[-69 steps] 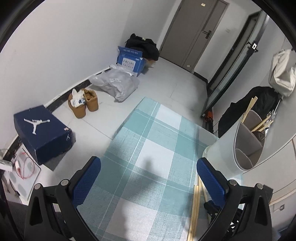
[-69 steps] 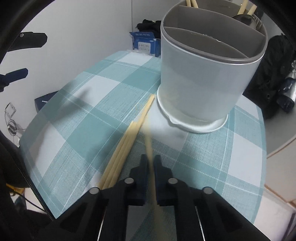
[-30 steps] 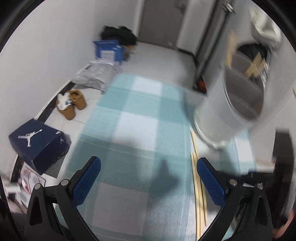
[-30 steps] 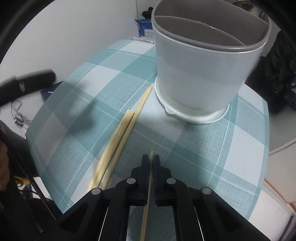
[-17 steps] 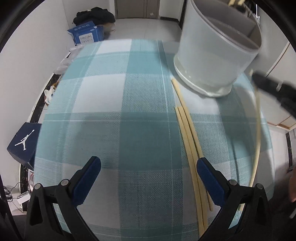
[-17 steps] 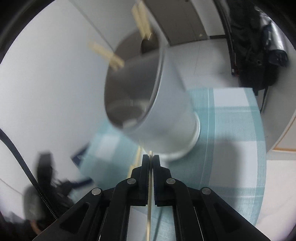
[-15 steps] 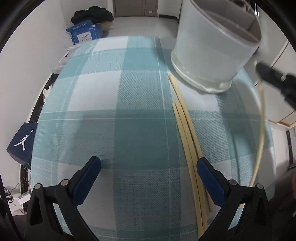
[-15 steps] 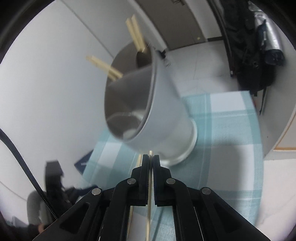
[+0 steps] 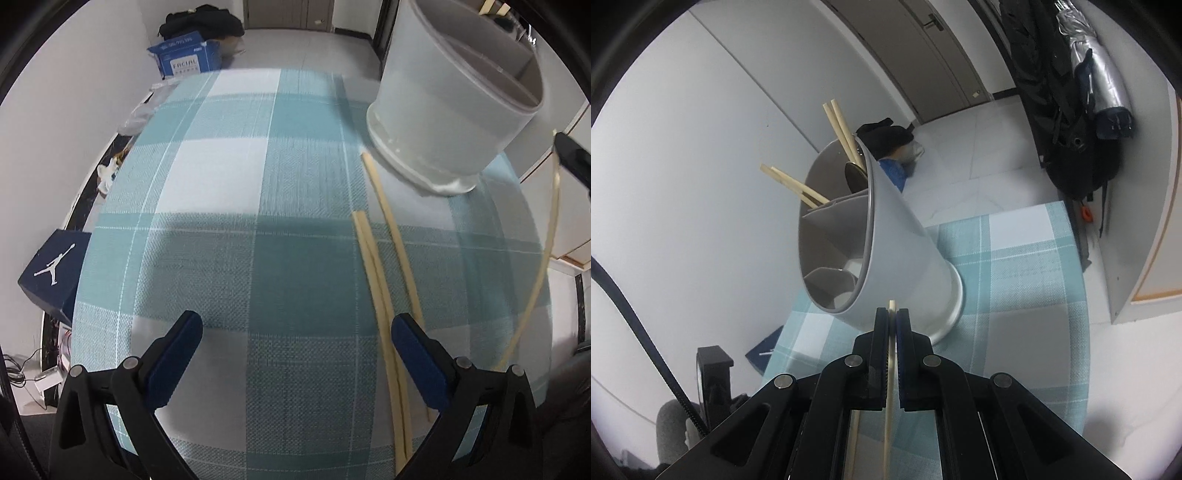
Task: Organize utensils
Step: 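Lift the chopstick with the right gripper toward the white holder, then hold the chopstick beside the holder with the right gripper while the left gripper grasps a chopstick, then raise both held chopsticks up over the white holder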
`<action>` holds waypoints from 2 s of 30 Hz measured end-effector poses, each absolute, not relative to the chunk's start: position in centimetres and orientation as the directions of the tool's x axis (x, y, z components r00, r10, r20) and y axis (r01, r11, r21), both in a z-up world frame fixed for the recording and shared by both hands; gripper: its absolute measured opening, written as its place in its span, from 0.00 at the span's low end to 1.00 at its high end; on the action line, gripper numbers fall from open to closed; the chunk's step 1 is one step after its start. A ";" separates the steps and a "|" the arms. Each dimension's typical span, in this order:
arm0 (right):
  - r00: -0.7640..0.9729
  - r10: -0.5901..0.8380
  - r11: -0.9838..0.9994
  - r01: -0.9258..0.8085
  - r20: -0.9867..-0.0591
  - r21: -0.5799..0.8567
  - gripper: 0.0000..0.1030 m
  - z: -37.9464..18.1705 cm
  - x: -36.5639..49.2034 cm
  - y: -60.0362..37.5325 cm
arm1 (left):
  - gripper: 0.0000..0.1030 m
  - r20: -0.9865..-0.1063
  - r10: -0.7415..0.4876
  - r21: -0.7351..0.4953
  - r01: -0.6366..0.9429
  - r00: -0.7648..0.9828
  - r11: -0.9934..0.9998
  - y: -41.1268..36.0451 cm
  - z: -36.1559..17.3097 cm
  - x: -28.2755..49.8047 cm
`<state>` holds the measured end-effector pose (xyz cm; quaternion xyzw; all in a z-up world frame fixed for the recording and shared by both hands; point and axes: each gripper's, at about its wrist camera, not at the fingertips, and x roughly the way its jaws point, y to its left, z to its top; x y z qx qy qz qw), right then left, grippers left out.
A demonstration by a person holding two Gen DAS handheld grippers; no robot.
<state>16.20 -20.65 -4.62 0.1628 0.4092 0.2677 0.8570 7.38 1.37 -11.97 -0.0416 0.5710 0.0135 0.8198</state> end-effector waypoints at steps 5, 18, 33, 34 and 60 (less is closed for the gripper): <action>0.531 0.586 0.809 -0.336 -0.612 0.482 0.03 -4.4 15.8 -20.5 | 0.98 -0.933 -0.006 -0.022 -0.041 0.359 0.999 0.5 -12.0 8.0; 0.534 0.583 0.811 -0.340 -0.612 0.475 0.03 -4.2 15.5 -20.4 | 0.98 -0.943 -0.009 -0.044 -0.097 0.333 0.994 1.3 -12.3 8.1; 0.541 0.573 0.819 -0.342 -0.616 0.461 0.03 -4.2 15.4 -20.4 | 0.56 -0.942 0.024 -0.004 -0.081 0.335 0.997 -1.1 -11.4 10.7; 0.540 0.573 0.819 -0.341 -0.616 0.462 0.03 -4.2 15.4 -20.4 | 0.50 -0.942 0.022 -0.002 -0.072 0.334 0.997 -1.6 -11.4 11.0; 0.633 0.500 0.864 -0.326 -0.591 0.383 0.03 -2.4 12.4 -19.8 | 0.01 -0.667 -0.132 -0.254 -0.057 0.733 0.966 -1.2 0.9 3.4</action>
